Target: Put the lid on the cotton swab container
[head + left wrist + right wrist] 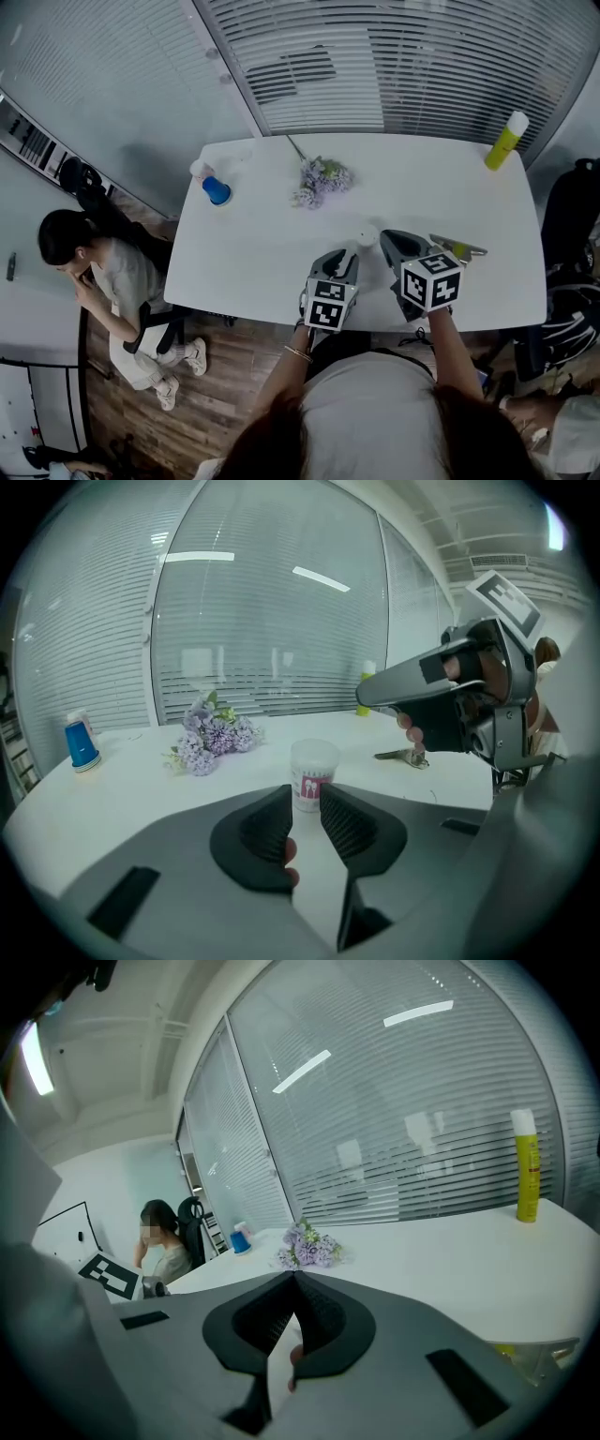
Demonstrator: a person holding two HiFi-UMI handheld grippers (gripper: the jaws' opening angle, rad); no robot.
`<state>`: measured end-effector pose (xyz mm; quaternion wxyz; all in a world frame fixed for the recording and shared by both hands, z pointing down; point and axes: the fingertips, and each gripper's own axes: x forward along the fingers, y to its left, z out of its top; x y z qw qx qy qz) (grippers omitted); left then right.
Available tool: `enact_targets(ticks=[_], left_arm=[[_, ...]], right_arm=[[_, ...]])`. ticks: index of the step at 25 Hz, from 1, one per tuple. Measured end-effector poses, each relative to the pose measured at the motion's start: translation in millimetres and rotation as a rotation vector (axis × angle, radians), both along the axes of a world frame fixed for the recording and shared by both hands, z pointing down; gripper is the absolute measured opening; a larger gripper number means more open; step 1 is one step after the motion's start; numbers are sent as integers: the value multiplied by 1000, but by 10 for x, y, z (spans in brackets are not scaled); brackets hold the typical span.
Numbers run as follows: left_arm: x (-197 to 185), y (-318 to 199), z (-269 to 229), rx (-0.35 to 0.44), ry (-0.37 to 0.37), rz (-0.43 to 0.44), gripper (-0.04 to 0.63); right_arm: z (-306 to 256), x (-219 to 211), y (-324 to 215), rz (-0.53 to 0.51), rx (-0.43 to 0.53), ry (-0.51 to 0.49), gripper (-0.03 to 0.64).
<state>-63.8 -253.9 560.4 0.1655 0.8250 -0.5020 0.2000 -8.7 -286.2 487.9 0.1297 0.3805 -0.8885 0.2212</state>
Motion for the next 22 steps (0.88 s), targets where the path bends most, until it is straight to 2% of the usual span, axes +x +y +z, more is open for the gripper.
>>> enact_targets(ticks=[13,22], left_arm=[[2,208,-405,88,-2,-63,51],[46,319,-647,151,38,-103,34]], right_arm=[[-208,214,267,7,127,28,23],[-361,372,443,11,205,35,23]])
